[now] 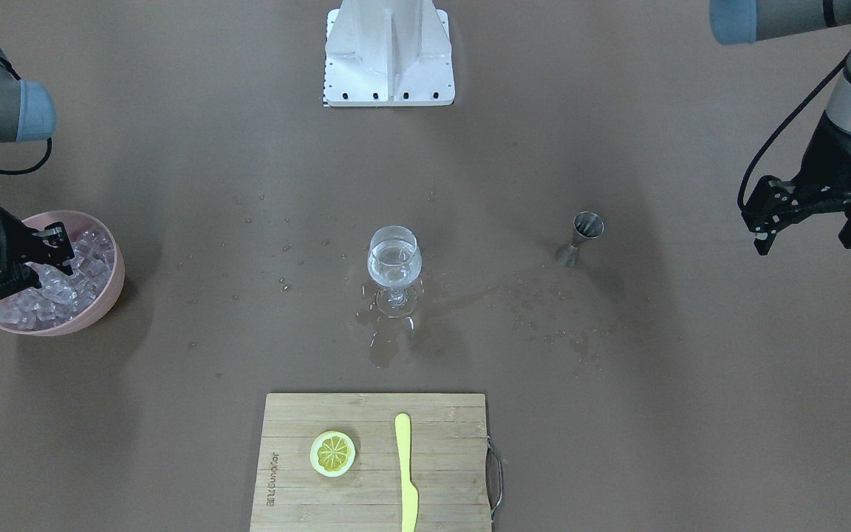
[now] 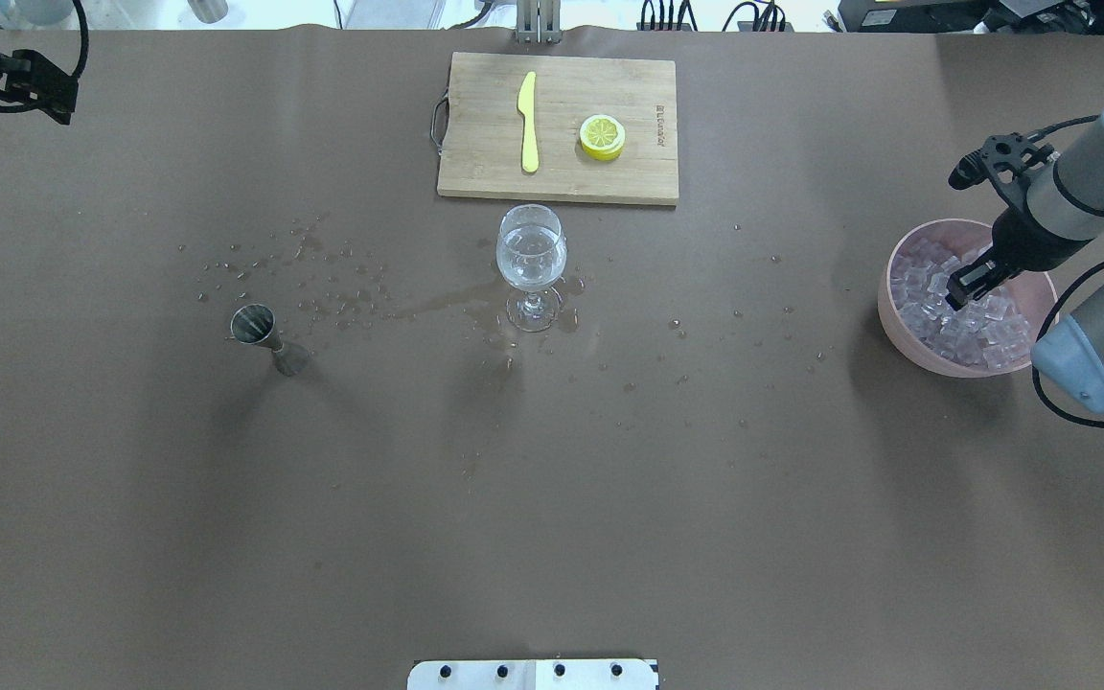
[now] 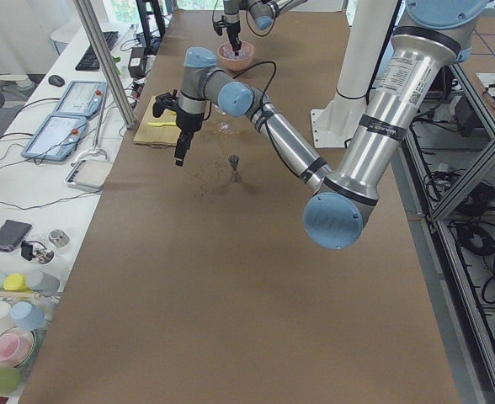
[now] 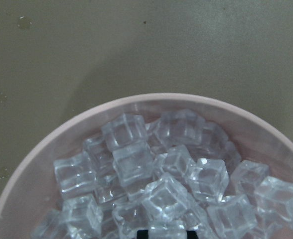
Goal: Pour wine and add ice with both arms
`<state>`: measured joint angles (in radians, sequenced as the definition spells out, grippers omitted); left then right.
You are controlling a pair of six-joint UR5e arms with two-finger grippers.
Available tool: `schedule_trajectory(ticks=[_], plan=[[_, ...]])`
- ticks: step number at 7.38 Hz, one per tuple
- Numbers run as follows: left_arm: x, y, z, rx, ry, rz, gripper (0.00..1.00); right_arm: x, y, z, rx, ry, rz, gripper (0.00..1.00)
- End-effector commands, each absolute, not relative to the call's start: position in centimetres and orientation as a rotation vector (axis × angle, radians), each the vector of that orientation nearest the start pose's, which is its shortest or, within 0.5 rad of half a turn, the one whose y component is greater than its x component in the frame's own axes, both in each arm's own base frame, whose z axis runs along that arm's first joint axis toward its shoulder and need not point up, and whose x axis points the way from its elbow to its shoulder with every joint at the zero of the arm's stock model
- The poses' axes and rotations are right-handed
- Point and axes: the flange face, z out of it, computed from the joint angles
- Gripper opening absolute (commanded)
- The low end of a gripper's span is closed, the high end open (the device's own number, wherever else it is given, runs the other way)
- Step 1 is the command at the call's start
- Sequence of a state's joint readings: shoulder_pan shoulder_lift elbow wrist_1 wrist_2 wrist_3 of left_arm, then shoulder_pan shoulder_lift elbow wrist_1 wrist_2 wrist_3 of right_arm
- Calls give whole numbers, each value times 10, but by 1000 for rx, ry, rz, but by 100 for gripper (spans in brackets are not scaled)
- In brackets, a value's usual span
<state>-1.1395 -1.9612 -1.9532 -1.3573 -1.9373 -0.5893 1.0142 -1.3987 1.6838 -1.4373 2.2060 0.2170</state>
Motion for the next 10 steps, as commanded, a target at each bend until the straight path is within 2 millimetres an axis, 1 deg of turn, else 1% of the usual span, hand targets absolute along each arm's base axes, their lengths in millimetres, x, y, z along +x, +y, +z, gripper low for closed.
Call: schedule_trajectory(ticks=[1, 2, 3, 4, 5, 6, 7, 8, 9, 10], plan=[[152, -564, 306, 308, 582, -51, 98, -215, -532, 467, 161, -750, -424, 0], [152, -564, 306, 310, 582, -51, 98, -196, -527, 408, 193, -749, -408, 0], [151, -563, 306, 310, 583, -51, 98, -186, -515, 373, 242, -769, -415, 0], [150, -563, 307, 311, 581, -51, 98, -188, -517, 348, 280, -786, -405, 0], [136, -566, 308, 333, 557, -6, 98, -197, -525, 312, 286, -845, -356, 0], [103, -577, 327, 355, 494, 128, 98, -222, -527, 270, 277, -896, -294, 0], [75, -590, 350, 326, 442, 217, 98, -250, -520, 239, 258, -929, -246, 0], [33, -606, 371, 328, 407, 245, 98, -270, -513, 215, 262, -940, -215, 0], [16, -619, 406, 306, 370, 381, 98, -291, -506, 198, 265, -945, -186, 0], [7, -621, 446, 242, 365, 394, 98, -306, -501, 180, 293, -971, -158, 0]])
